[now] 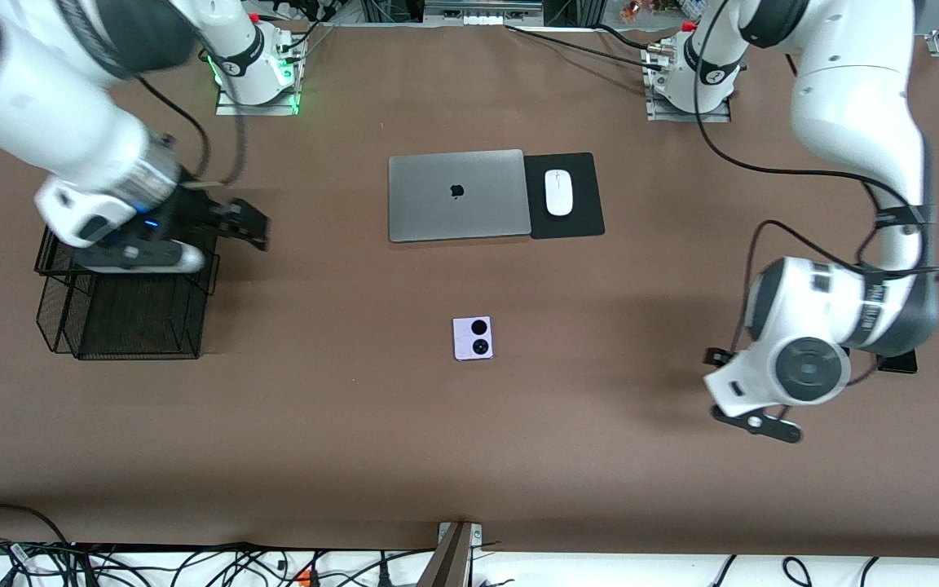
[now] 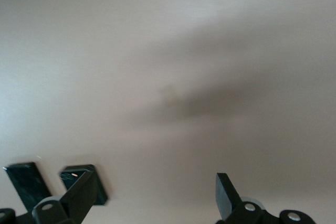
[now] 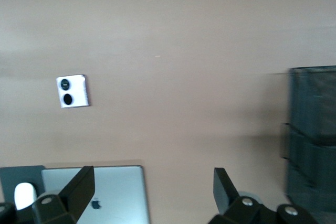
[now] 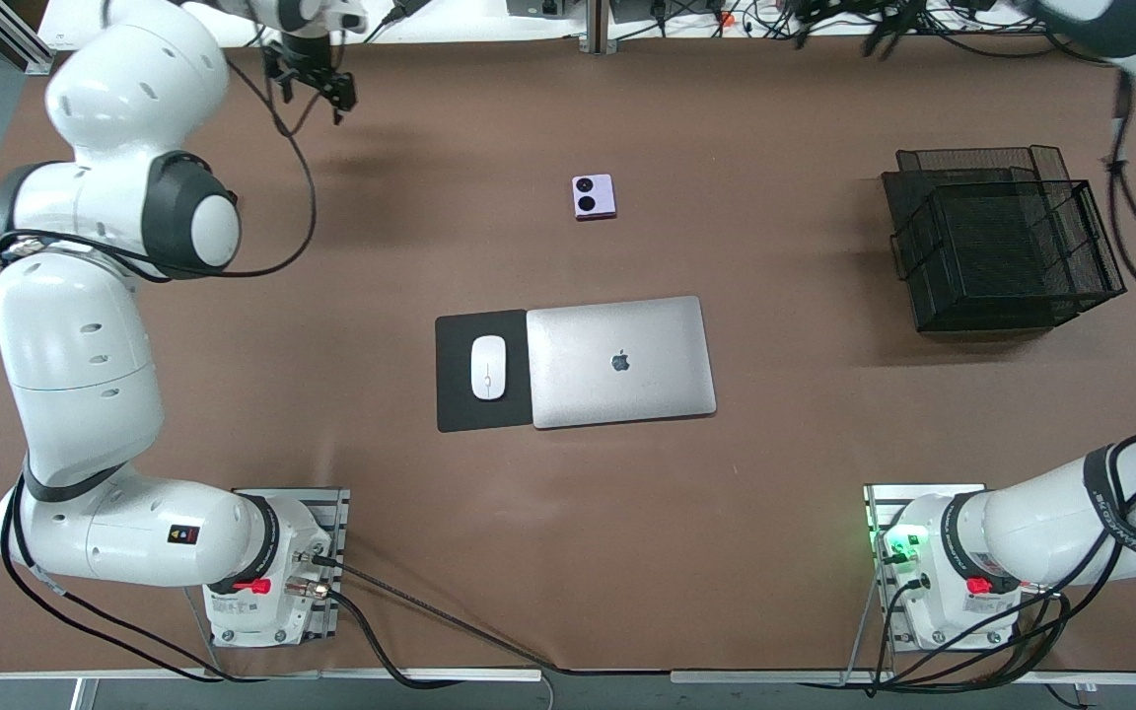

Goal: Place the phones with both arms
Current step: 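Grasp the white phone with the right gripper while the left gripper reaches the flip phone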

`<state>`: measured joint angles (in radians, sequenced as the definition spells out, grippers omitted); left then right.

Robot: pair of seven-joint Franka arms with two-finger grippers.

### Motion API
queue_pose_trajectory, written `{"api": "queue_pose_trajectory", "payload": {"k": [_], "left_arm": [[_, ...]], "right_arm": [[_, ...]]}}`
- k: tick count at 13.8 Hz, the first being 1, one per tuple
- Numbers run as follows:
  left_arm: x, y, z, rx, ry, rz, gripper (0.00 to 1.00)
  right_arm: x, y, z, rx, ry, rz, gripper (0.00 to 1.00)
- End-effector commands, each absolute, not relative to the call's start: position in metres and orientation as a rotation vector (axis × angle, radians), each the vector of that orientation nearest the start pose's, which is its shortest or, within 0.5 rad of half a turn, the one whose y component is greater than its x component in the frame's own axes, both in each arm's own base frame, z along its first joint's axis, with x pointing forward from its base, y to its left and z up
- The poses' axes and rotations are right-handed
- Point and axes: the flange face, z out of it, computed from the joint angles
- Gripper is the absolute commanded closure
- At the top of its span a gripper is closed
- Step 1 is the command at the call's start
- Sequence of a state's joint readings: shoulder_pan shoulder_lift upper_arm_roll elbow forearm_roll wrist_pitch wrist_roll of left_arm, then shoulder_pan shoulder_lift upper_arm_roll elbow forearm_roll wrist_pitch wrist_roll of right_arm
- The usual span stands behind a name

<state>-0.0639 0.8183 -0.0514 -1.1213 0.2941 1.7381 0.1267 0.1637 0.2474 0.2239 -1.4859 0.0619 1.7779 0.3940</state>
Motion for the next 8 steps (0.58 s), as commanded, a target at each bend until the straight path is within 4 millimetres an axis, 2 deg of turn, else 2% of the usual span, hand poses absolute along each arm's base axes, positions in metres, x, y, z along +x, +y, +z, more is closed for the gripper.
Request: {"api": "queue_pose_trajectory", "payload": {"k": [1, 3, 6, 8], "left_arm": [[0.737, 0.008, 0.319, -2.872, 0.483, 0.266, 0.0], [0.736, 0.046, 0.319, -2.904, 0.514, 0.271, 0.0], [0.735, 0.088, 0.319, -2.994, 0.441, 0.23, 0.0], [0.73, 0.108, 0.312, -3.004, 0.404, 0.255, 0.0]], "right_arm": [[0.614, 0.309, 0.512, -2.982, -0.052, 0.017, 0.0], [0.624, 0.355, 0.485, -3.006, -0.103, -0.029, 0.0], [0.631, 0.402, 0.435, -2.985, -0.091, -0.092, 0.0], [0.63, 0.431, 0.395, -2.937, 0.089, -0.104, 0.0]]}}
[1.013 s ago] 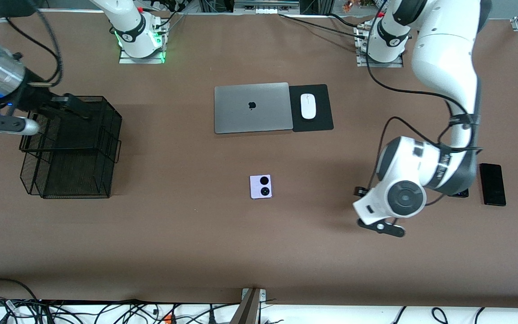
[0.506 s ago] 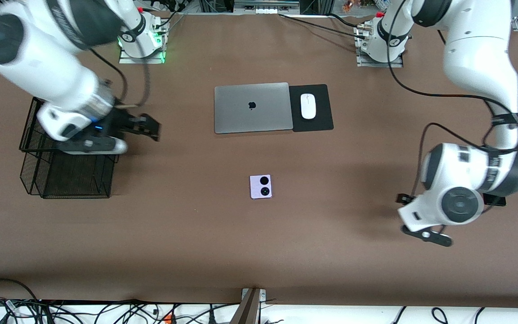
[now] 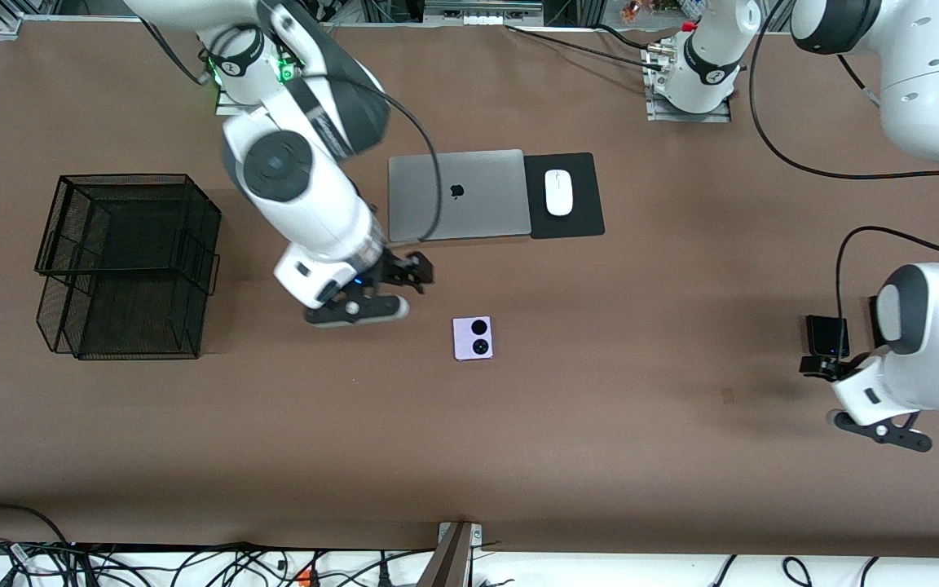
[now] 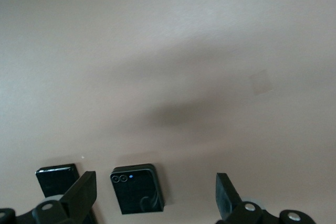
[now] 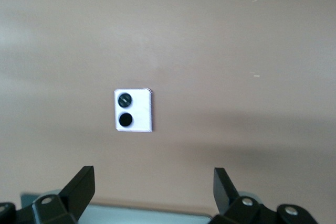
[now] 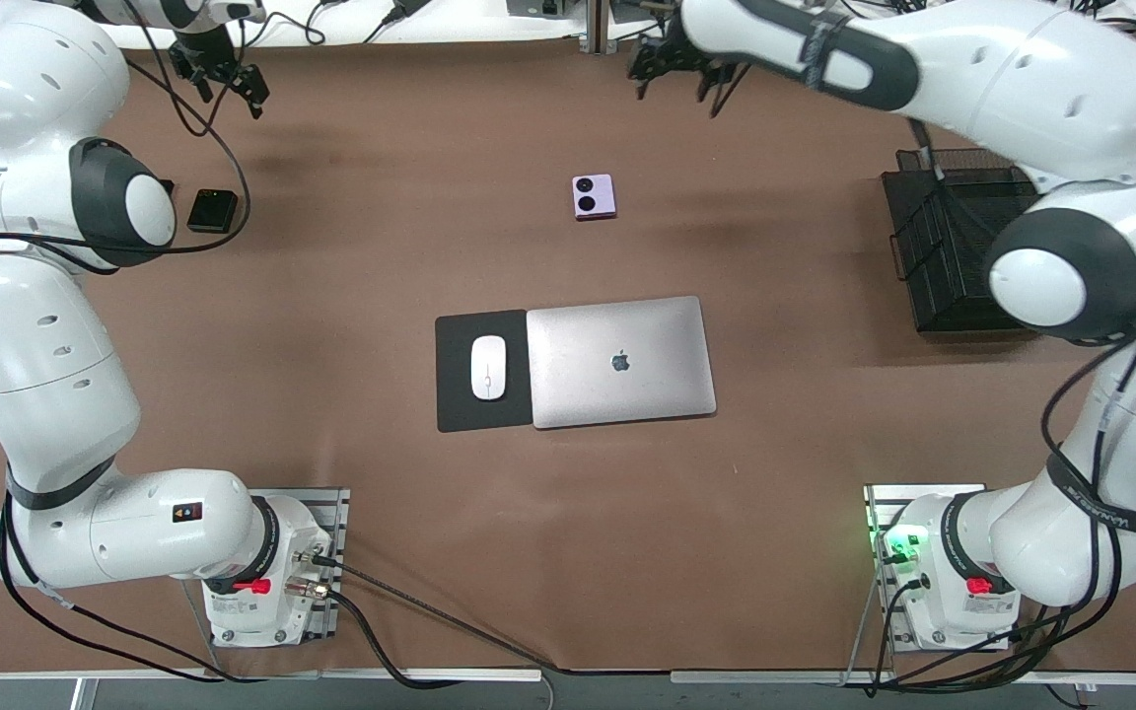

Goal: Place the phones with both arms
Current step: 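Grasp the white phone with the right gripper while the left gripper reaches the flip phone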

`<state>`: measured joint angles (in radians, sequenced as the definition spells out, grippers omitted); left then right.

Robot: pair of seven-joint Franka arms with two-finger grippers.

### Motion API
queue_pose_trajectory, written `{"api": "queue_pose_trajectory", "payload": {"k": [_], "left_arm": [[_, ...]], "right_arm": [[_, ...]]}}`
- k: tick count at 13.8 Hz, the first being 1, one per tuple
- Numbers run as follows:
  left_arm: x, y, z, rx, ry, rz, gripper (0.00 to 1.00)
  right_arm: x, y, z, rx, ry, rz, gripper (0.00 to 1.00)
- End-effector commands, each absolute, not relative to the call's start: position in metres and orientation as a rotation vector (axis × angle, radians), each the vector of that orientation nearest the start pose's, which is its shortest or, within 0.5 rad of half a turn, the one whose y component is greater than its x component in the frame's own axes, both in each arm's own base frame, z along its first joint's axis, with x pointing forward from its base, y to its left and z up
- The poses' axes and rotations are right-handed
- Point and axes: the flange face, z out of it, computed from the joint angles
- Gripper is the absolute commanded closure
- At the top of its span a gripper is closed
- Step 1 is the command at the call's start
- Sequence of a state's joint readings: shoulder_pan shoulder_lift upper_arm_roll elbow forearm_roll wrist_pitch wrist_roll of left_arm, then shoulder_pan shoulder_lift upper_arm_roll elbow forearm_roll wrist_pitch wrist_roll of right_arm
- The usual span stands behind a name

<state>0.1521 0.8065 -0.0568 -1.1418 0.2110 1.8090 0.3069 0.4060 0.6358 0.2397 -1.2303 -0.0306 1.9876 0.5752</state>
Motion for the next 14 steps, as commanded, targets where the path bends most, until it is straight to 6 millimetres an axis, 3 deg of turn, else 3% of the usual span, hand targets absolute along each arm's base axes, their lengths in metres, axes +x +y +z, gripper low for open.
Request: {"api": "queue_pose_trajectory", "payload": {"k": [1, 3, 7, 14], "left_arm": [[0.724, 0.128, 0.307, -3.007, 0.399, 0.275, 0.0], [0.716, 0.158, 0.302, -3.022, 0.398, 0.291, 0.0], [0.701, 0.196, 0.279, -3.034, 0.383, 0.289, 0.0], [0.666, 0.212, 0.24, -3.051, 0.352, 0.26, 0.0]], "right_arm": [[0.633, 0.445, 0.375, -2.899, 0.111, -0.156, 0.0], [0.64, 0.451, 0.342, -2.872, 0.107, -0.19, 0.0], [0.623, 0.486, 0.285, -2.936, -0.118, -0.314, 0.0], [0.61, 0.5, 0.206, -3.001, -0.224, -0.403, 0.0]]}}
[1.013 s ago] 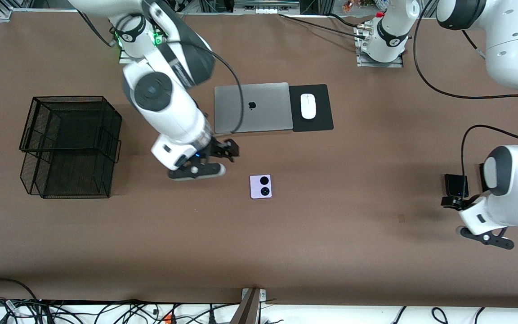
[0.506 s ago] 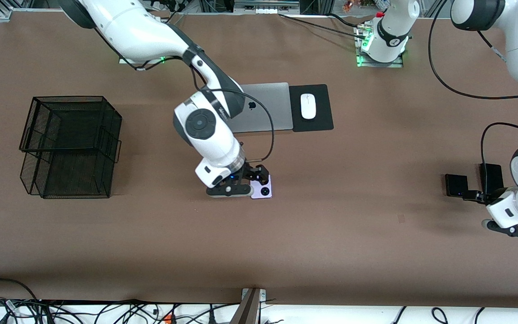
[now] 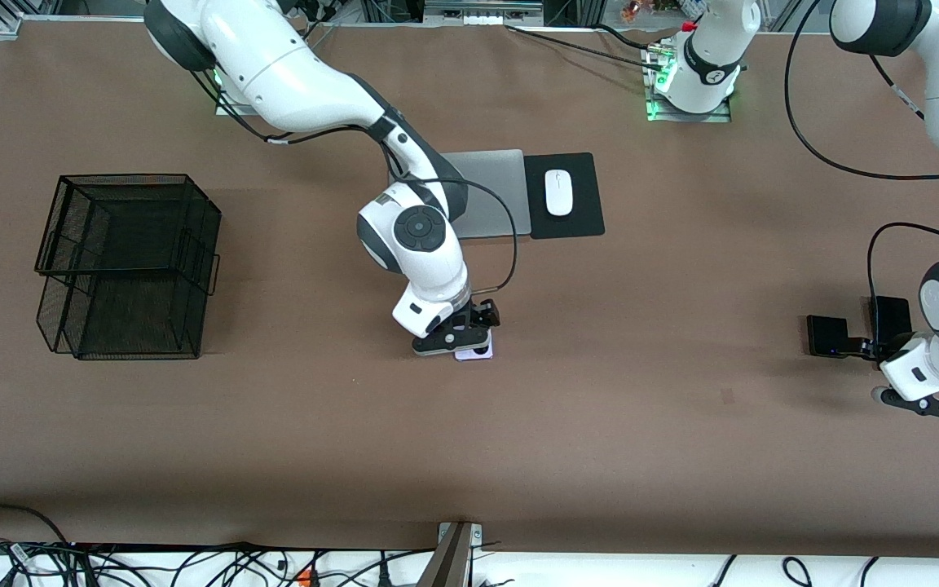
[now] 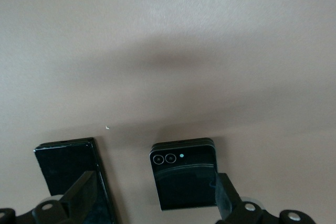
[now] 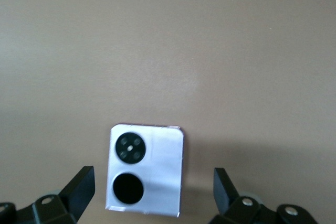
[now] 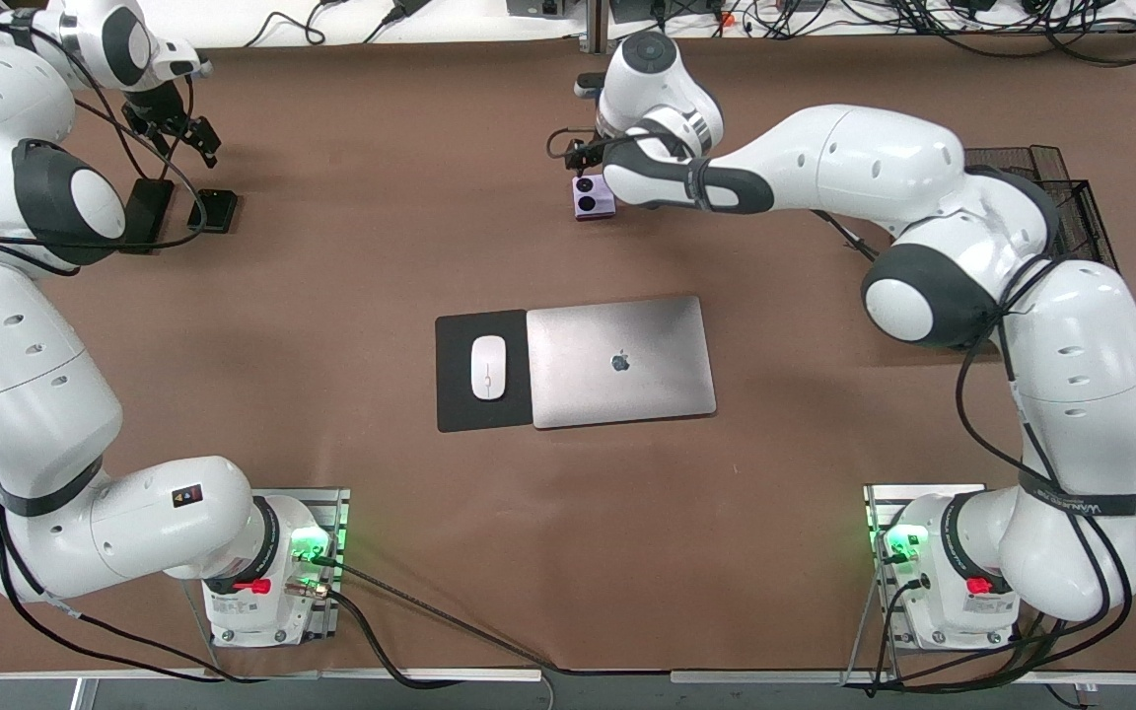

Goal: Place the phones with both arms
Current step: 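Grasp the white phone with the right gripper while the left gripper reaches the flip phone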

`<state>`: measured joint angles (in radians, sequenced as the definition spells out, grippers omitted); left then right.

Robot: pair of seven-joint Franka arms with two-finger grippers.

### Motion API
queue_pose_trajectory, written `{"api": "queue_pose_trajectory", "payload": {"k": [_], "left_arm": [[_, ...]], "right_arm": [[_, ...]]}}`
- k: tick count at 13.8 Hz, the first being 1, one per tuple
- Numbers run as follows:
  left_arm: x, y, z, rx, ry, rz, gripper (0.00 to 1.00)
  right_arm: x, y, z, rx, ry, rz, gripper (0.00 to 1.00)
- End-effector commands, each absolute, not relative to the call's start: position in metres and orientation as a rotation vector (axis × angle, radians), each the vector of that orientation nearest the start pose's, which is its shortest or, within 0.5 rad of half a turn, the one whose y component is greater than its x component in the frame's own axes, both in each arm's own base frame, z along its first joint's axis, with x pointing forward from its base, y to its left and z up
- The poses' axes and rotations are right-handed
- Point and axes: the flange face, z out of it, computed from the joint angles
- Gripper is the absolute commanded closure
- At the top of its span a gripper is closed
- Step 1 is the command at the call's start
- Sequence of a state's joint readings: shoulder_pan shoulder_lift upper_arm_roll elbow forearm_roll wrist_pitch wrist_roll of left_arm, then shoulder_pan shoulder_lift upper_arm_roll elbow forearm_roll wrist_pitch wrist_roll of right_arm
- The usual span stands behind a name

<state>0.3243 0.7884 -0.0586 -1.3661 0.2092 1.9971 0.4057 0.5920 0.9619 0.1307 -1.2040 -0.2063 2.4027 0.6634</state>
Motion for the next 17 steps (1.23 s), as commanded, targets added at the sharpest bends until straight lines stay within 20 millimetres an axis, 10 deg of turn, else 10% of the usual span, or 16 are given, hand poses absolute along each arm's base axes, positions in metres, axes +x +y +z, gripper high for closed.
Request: {"api": "queue_pose_trajectory", "payload": {"k": [1, 17], "left_arm": [[0.665, 0.214, 0.237, -3.053, 0.346, 0.26, 0.0], [0.649, 0.213, 0.208, -3.153, 0.094, 0.121, 0.0]], "right_arm": [[0.608, 0.502, 0.203, -3.003, -0.233, -0.418, 0.0], [0.594, 0.516, 0.184, -3.022, -0.253, -0.45, 0.0]]}}
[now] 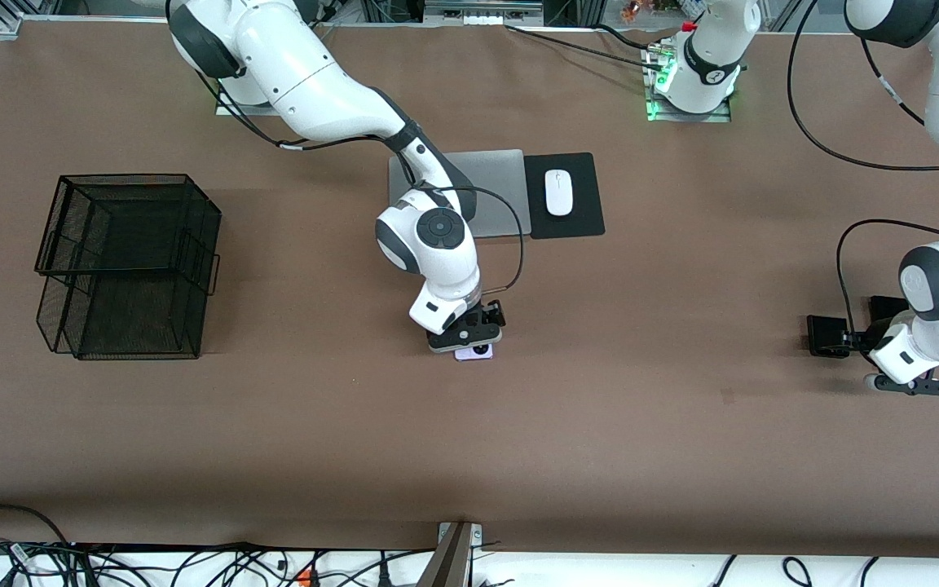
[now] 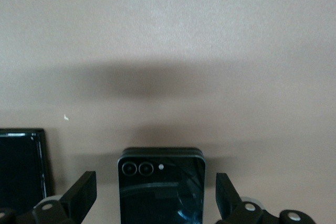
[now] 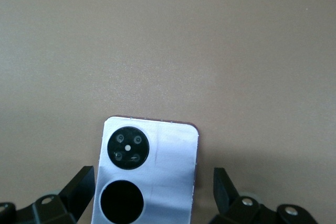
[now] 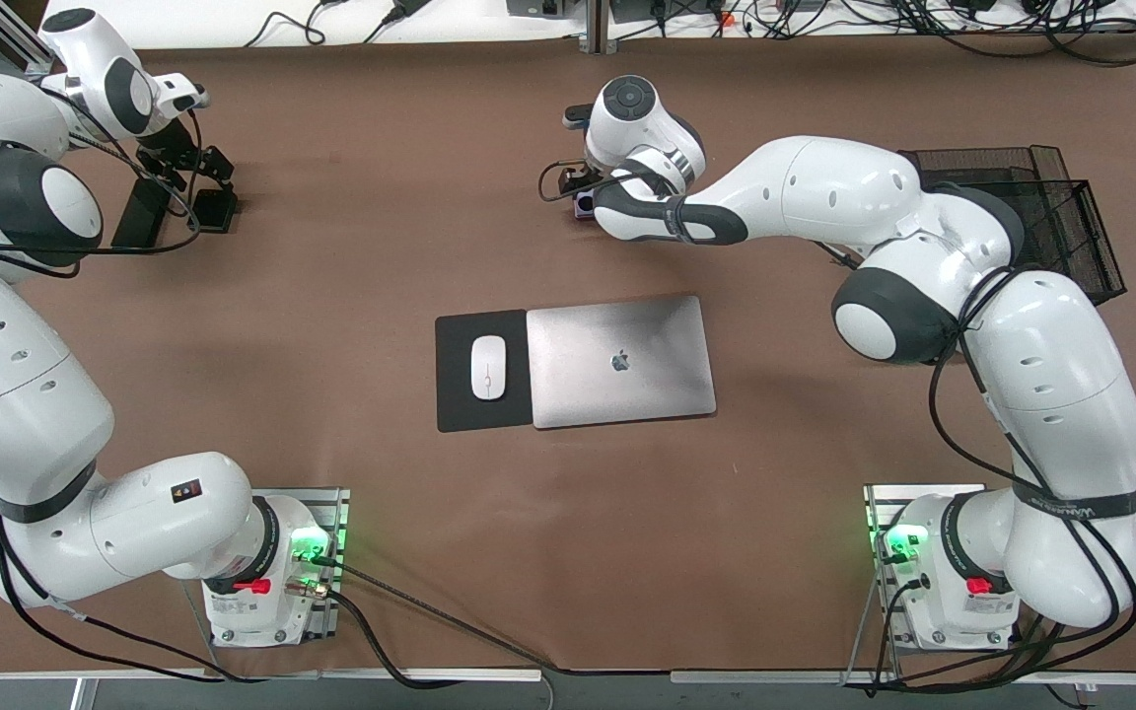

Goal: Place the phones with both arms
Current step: 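Grasp the black flip phone with the left gripper while the right gripper lifts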

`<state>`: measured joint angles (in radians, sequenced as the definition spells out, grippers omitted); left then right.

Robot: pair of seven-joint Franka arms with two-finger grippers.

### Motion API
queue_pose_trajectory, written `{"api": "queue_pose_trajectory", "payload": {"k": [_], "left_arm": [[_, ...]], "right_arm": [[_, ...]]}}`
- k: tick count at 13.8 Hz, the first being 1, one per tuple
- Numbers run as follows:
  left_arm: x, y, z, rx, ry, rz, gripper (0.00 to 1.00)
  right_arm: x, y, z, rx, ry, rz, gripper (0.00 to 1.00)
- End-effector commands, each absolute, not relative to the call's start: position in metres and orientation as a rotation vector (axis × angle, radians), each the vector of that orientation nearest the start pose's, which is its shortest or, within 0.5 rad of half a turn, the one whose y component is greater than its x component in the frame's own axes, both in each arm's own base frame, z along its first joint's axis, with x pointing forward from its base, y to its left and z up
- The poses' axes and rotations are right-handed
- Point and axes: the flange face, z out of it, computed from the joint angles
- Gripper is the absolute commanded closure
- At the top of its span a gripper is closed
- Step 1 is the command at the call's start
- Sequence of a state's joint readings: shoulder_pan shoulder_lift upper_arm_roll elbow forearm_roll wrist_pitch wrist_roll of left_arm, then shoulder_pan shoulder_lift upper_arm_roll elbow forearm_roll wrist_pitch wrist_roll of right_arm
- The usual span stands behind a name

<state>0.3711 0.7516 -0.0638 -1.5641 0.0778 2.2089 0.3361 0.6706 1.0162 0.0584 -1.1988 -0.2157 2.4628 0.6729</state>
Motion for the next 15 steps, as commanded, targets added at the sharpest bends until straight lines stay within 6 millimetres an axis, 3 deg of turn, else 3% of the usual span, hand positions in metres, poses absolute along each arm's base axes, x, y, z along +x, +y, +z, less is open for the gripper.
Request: {"api": "queue_pose_trajectory", "payload": {"k": [1, 4, 10, 15], "left_arm": [[0.648, 0.212, 0.209, -3.151, 0.095, 0.122, 0.0], [0.639, 0.211, 0.209, -3.154, 0.087, 0.133, 0.0], [0.621, 0.208, 0.189, -3.148, 0.086, 0.076, 0.0], [0.61, 0.227, 0.182, -3.144, 0.052, 0.046, 0.0]], "right_arm": [[0.594, 0.517, 0.185, -3.014, -0.256, -0.459, 0.0], [0.594, 0.517, 0.185, -3.007, -0.255, -0.466, 0.0], [0.588, 0.522, 0.178, -3.012, -0.269, -0.455, 0.0], [0.587, 0.521, 0.171, -3.018, -0.272, -0.447, 0.0]]}}
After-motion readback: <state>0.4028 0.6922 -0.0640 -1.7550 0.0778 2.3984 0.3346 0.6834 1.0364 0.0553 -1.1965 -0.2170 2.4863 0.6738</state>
